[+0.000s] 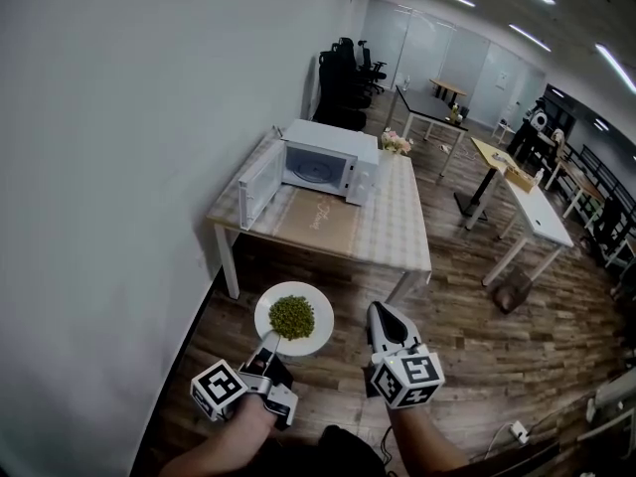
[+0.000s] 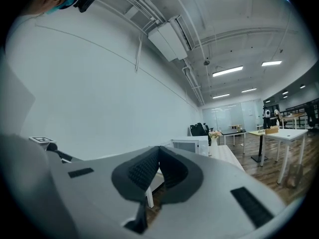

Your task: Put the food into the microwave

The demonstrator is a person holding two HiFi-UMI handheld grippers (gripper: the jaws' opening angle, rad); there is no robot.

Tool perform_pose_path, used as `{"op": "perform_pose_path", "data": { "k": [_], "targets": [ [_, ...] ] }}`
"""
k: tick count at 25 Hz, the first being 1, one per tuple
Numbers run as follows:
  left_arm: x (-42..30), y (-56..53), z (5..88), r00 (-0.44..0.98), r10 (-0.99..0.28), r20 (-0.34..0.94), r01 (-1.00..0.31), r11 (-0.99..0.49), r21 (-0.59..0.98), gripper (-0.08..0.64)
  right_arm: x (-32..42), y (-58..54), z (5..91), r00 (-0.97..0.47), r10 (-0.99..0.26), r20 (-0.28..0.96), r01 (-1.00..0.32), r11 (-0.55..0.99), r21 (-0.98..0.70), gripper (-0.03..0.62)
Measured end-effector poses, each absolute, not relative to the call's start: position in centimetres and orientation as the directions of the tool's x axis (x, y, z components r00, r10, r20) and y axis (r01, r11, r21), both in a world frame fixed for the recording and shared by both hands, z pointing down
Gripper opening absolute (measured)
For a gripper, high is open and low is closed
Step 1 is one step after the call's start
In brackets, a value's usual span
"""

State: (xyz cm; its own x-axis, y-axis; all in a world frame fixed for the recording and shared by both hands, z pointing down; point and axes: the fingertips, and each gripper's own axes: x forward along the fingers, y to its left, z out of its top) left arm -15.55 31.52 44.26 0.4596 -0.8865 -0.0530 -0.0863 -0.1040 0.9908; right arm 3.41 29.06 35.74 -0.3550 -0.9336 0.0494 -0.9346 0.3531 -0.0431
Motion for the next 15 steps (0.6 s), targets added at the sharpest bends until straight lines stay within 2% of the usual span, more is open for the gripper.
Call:
{"op": "perform_pose_path", "data": {
  "k": [15],
  "targets": [
    [-15.7,25.7,43.6,0.428,-0.903,-0.044,-0.136,-0.112,0.984,0.038,3.1,22.4,36.1,-0.413,-0.911,0.022,-0.91,0.411,-0.063,0.003]
  ]
}}
